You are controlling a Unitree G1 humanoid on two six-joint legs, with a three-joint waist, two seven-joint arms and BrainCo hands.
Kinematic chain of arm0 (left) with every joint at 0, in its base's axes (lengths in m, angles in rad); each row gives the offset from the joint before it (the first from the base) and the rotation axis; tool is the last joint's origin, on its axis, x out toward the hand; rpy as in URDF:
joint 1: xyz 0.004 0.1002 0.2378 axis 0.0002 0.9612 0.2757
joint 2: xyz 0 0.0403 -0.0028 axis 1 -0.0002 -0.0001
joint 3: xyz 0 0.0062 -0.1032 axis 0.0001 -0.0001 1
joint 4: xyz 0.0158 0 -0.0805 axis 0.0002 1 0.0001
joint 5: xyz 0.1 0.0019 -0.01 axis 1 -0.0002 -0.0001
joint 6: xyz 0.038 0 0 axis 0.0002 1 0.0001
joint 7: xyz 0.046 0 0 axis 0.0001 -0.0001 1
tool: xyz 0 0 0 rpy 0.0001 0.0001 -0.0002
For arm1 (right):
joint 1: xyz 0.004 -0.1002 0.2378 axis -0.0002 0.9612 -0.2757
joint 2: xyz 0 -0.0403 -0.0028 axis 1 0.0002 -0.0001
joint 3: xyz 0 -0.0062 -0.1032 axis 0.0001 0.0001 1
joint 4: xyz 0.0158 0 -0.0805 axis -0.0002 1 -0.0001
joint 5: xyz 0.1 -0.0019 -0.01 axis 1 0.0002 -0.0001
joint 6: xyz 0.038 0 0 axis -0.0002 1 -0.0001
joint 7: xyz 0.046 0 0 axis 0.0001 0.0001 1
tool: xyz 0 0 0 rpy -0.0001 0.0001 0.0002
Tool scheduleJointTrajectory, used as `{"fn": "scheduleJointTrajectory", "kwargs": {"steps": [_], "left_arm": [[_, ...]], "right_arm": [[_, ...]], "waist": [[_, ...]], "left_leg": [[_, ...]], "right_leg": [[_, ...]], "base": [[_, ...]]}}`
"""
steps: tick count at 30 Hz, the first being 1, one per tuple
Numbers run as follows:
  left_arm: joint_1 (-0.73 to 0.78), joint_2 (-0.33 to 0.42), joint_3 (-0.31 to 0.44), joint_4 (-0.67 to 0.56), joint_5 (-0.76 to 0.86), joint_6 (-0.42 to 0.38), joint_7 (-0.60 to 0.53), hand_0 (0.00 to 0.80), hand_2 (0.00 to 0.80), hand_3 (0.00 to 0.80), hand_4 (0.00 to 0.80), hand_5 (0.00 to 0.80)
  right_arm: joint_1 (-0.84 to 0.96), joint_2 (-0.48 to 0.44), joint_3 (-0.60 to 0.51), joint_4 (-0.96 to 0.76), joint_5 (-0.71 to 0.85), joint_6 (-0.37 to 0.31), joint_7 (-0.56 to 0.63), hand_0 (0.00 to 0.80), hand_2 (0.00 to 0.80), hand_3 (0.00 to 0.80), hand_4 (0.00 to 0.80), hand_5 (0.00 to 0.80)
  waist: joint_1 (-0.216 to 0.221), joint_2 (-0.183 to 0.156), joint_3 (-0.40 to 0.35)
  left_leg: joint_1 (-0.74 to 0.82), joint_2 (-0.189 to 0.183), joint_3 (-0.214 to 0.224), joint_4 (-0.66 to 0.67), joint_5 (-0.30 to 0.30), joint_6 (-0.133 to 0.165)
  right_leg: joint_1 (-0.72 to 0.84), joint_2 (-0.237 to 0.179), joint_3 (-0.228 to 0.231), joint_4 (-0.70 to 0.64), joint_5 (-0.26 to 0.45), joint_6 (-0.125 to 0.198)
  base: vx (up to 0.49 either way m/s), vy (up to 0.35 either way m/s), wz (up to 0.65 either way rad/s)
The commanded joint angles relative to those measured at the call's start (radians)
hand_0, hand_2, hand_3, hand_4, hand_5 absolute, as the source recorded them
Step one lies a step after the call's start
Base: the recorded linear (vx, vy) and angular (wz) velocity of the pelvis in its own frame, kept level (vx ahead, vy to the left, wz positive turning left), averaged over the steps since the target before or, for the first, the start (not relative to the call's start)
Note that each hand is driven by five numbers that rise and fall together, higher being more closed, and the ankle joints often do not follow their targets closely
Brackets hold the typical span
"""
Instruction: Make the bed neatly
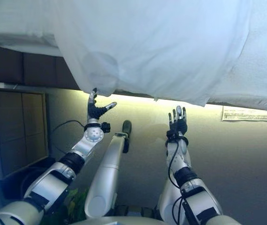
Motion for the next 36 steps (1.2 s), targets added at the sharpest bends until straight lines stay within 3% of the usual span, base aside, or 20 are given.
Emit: {"fn": "scheduleJointTrajectory", "kwargs": {"steps": [1, 6, 11, 16, 20, 27, 31, 36], "left_arm": [[-0.001, -0.041, 0.042, -0.065, -0.14, -0.077, -0.176, 0.0, 0.0, 0.0, 0.0, 0.0], [0.003, -0.049, 0.05, -0.078, -0.254, -0.083, -0.275, 0.0, 0.0, 0.0, 0.0, 0.0], [-0.024, -0.025, 0.049, -0.065, -0.013, -0.036, -0.124, 0.0, 0.0, 0.0, 0.0, 0.0], [-0.08, 0.07, 0.008, -0.043, 0.264, 0.143, 0.139, 0.0, 0.0, 0.0, 0.0, 0.0], [-0.15, 0.154, -0.071, 0.03, 0.618, 0.37, 0.351, 0.0, 0.0, 0.0, 0.0, 0.0], [-0.21, 0.234, -0.153, 0.131, 0.771, 0.62, 0.477, 0.0, 0.0, 0.0, 0.0, 0.0], [-0.232, 0.248, -0.171, 0.247, 0.71, 0.656, 0.524, 0.0, 0.0, 0.0, 0.0, 0.0], [-0.237, 0.24, -0.166, 0.332, 0.688, 0.591, 0.581, 0.0, 0.0, 0.0, 0.0, 0.0]], "right_arm": [[0.024, -0.001, -0.048, -0.108, -0.063, 0.018, 0.0, 0.0, 0.0, 0.0, 0.0, 0.0], [0.017, -0.002, -0.047, -0.123, -0.068, 0.029, -0.005, 0.0, 0.0, 0.0, 0.0, 0.0], [0.018, -0.008, -0.047, -0.119, -0.069, 0.023, -0.01, 0.0, 0.0, 0.0, 0.0, 0.0], [0.03, -0.032, -0.035, -0.096, -0.038, 0.023, 0.01, 0.0, 0.0, 0.0, 0.0, 0.0], [0.024, -0.067, 0.003, -0.065, -0.001, 0.011, 0.041, 0.0, 0.0, 0.0, 0.0, 0.0], [0.018, -0.104, 0.046, -0.029, 0.035, -0.013, 0.066, 0.0, 0.0, 0.0, 0.0, 0.0], [-0.009, -0.106, 0.061, 0.018, 0.027, -0.024, 0.086, 0.0, 0.0, 0.0, 0.0, 0.0], [-0.032, -0.115, 0.074, 0.069, 0.03, -0.026, 0.101, 0.0, 0.0, 0.0, 0.0, 0.0]], "waist": [[0.016, 0.018, -0.002], [0.006, 0.009, -0.002], [-0.001, -0.001, -0.002], [-0.012, -0.005, -0.002], [-0.019, -0.006, -0.002], [-0.025, 0.007, -0.002], [-0.035, 0.015, -0.002], [-0.048, 0.02, -0.002]], "left_leg": [[0.022, -0.005, 0.066, -0.14, 0.13, 0.015], [0.036, -0.001, 0.07, -0.162, 0.135, 0.013], [0.026, 0.009, 0.076, -0.142, 0.129, 0.012], [-0.002, 0.022, 0.081, -0.11, 0.124, 0.011], [-0.042, 0.022, 0.086, -0.068, 0.121, 0.012], [-0.106, 0.022, 0.091, -0.016, 0.114, 0.003], [-0.146, 0.023, 0.093, 0.007, 0.114, -0.007], [-0.197, 0.033, 0.095, 0.039, 0.118, -0.014]], "right_leg": [[-0.011, -0.004, 0.049, -0.016, 0.162, 0.117], [0.007, 0.001, 0.051, -0.067, 0.186, 0.118], [0.006, -0.01, 0.051, -0.08, 0.213, 0.12], [-0.02, -0.007, 0.068, -0.082, 0.242, 0.122], [-0.054, -0.016, 0.073, -0.068, 0.255, 0.117], [-0.126, -0.022, 0.102, -0.02, 0.25, 0.112], [-0.18, -0.02, 0.125, 0.011, 0.24, 0.111], [-0.24, -0.011, 0.151, 0.056, 0.226, 0.105]], "base": [[0.0, 0.037, -0.02], [0.009, 0.026, -0.13], [0.049, 0.036, -0.1], [0.06, 0.049, -0.07], [0.021, 0.096, -0.11], [-0.011, 0.105, -0.07], [-0.053, 0.116, -0.03], [-0.032, 0.089, -0.03]]}}
